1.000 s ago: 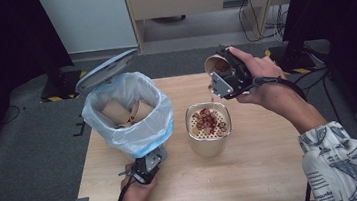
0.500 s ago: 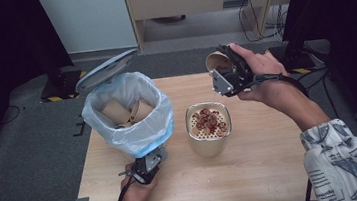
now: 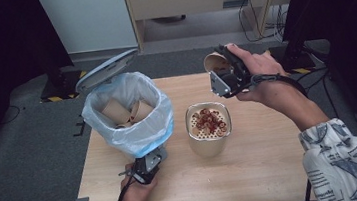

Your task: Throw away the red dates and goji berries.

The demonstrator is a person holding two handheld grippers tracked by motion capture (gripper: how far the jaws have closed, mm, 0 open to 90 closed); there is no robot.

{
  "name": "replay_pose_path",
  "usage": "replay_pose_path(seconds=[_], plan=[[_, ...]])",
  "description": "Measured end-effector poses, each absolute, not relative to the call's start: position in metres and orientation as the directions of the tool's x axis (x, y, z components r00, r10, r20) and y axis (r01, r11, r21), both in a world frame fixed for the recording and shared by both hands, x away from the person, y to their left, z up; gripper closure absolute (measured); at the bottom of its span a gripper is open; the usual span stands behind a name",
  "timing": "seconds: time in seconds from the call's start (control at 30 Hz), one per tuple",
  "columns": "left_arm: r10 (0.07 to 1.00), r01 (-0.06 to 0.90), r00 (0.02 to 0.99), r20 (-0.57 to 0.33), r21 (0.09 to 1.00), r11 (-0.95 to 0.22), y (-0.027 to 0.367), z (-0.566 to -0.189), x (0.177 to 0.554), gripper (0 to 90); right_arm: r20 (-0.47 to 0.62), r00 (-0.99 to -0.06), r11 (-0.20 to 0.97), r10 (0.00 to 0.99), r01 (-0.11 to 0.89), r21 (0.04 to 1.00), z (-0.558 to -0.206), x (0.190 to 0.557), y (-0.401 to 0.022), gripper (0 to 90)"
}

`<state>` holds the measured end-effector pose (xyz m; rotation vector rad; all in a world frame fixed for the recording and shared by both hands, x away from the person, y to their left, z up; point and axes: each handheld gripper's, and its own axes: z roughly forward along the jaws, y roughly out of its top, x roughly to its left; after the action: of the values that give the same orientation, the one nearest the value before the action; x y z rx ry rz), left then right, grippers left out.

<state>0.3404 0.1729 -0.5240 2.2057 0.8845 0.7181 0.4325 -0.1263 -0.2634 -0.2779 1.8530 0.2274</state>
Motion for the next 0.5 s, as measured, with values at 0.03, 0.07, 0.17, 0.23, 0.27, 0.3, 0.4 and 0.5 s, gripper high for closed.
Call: replay_pose_path(seconds=[0.03,0.07,0.17,0.23,0.27,0.3,0.4,0.5], plan=[[0.744,0.389,0.623,0.241,0.730,-0.562,0.1729,-0.5241,0.3404,87.5,-0.956,-0.282,0.952,-0.075,-0.305,0.016,-0.2634,0.4326,-0.1260,32.9],[0.744,0.389,0.623,0.241,0.730,-0.562,0.1730,-0.5241,0.3404,87.5,-0.957,-0.281,0.953,-0.078,-0.304,0.012,-0.2632,0.4327,-0.1258,32.9],[0.744,0.390,0.623,0.241,0.729,-0.563,0.1730,-0.5239,0.3403,87.5,-0.957,-0.279,0.954,-0.078,-0.299,0.009,-0.2624,0.4331,-0.1255,32.9],[0.743,0.389,0.624,0.241,0.729,-0.563,0.1731,-0.5240,0.3405,87.5,-0.959,-0.273,0.954,-0.083,-0.300,0.003,-0.2617,0.4335,-0.1250,33.0],[0.744,0.389,0.624,0.240,0.730,-0.562,0.1731,-0.5241,0.3405,87.5,-0.959,-0.271,0.954,-0.087,-0.300,-0.002,-0.2615,0.4337,-0.1245,32.9],[0.744,0.389,0.624,0.240,0.730,-0.562,0.1731,-0.5241,0.3405,87.5,-0.959,-0.271,0.954,-0.087,-0.300,-0.002,-0.2615,0.4337,-0.1245,32.9],[0.745,0.389,0.623,0.239,0.731,-0.560,0.1731,-0.5241,0.3405,87.5,-0.959,-0.250,0.953,-0.134,-0.299,-0.055,-0.2637,0.4339,-0.1218,33.0],[0.744,0.390,0.623,0.241,0.729,-0.562,0.1731,-0.5240,0.3404,87.5,-0.954,-0.224,0.947,-0.201,-0.295,-0.131,-0.2672,0.4339,-0.1207,33.0]])
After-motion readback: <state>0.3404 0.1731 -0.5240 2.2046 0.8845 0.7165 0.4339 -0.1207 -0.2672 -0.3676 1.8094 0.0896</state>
